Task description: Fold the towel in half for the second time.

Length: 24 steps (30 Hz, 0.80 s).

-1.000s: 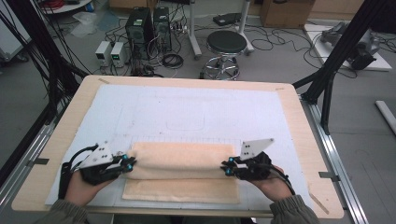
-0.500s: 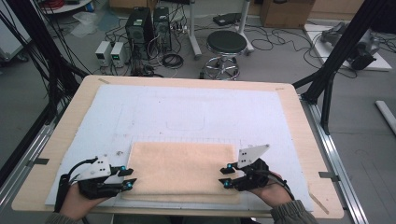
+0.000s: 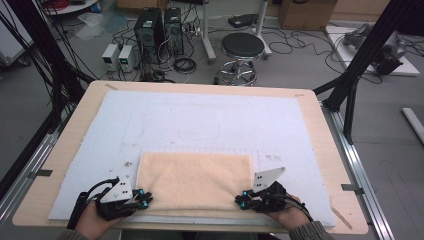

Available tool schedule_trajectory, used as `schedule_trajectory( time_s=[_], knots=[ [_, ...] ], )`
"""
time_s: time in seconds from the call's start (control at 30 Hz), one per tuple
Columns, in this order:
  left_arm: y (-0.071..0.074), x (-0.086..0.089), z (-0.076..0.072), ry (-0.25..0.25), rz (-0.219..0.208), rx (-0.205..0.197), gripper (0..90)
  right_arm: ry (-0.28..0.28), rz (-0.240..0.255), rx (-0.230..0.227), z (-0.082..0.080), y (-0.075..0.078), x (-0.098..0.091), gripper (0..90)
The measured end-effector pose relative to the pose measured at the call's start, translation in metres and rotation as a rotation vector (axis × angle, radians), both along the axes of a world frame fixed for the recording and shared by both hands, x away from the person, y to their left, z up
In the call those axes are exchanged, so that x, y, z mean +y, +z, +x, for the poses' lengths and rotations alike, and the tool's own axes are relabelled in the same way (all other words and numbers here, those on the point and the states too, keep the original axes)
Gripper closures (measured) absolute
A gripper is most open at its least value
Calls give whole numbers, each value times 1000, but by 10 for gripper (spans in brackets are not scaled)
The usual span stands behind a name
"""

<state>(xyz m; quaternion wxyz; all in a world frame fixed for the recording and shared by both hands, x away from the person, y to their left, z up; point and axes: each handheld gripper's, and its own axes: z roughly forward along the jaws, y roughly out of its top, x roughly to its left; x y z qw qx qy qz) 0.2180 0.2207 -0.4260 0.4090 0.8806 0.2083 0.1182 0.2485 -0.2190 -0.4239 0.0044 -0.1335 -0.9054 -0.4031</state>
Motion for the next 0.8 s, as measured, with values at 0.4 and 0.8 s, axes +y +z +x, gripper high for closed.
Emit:
schedule_trajectory(
  time_s=[0.4,0.8],
  knots=[
    [14,17,2,69,-79,-37,614,-51,104,12,1,21,-4,600],
    [10,16,85,273,-106,-47,443,-335,67,-94,87,17,-15,437]
  ],
)
